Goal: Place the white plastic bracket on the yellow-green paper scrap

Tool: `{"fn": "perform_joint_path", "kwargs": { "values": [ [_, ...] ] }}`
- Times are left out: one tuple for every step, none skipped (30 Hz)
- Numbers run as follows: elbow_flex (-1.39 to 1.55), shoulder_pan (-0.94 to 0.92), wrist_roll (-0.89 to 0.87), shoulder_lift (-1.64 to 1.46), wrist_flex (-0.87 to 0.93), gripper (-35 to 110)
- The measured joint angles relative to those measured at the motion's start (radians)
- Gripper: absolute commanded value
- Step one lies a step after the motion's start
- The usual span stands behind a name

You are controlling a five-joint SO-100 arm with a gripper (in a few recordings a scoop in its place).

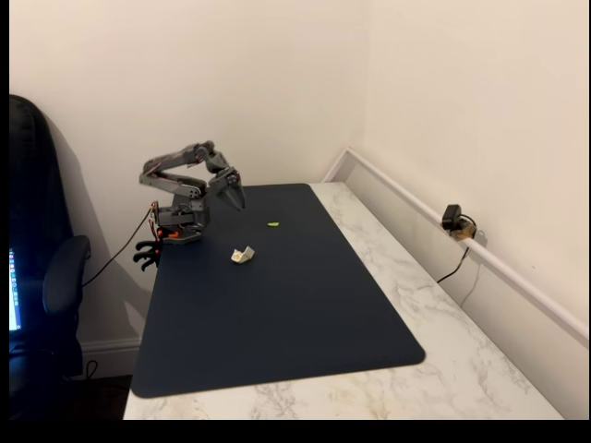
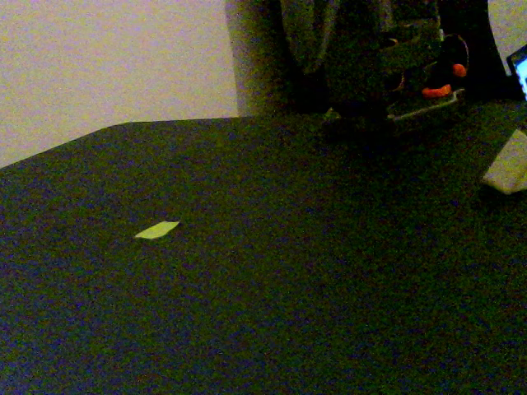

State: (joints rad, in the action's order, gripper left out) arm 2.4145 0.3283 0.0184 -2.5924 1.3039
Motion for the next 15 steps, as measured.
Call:
{"fn": "perform_joint_path", "kwargs": {
  "values": [
    [-0.075, 0.014, 0.009, 0.094, 0.015, 2],
    [-0.143, 0.028, 0.018, 0.170, 0.031, 2],
    [-0.201, 0.043, 0.023, 0.233, 0.046, 2],
    [-0.245, 0.064, 0.018, 0.284, 0.057, 2],
    [-0.272, 0.078, 0.017, 0.311, 0.063, 3],
    [-0.290, 0.094, 0.015, 0.333, 0.066, 3],
    [-0.298, 0.114, 0.011, 0.350, 0.064, 3],
    [-0.302, 0.129, 0.006, 0.360, 0.063, 3],
    [-0.305, 0.147, 0.002, 0.373, 0.063, 3],
    [-0.307, 0.166, -0.006, 0.382, 0.063, 3],
    [-0.310, 0.192, -0.011, 0.400, 0.063, 3],
    [-0.316, 0.210, -0.014, 0.422, 0.063, 3],
    [-0.322, 0.230, -0.023, 0.440, 0.063, 3],
    [-0.333, 0.256, -0.029, 0.462, 0.063, 3],
    [-0.345, 0.278, -0.038, 0.480, 0.063, 3]
  ]
}}
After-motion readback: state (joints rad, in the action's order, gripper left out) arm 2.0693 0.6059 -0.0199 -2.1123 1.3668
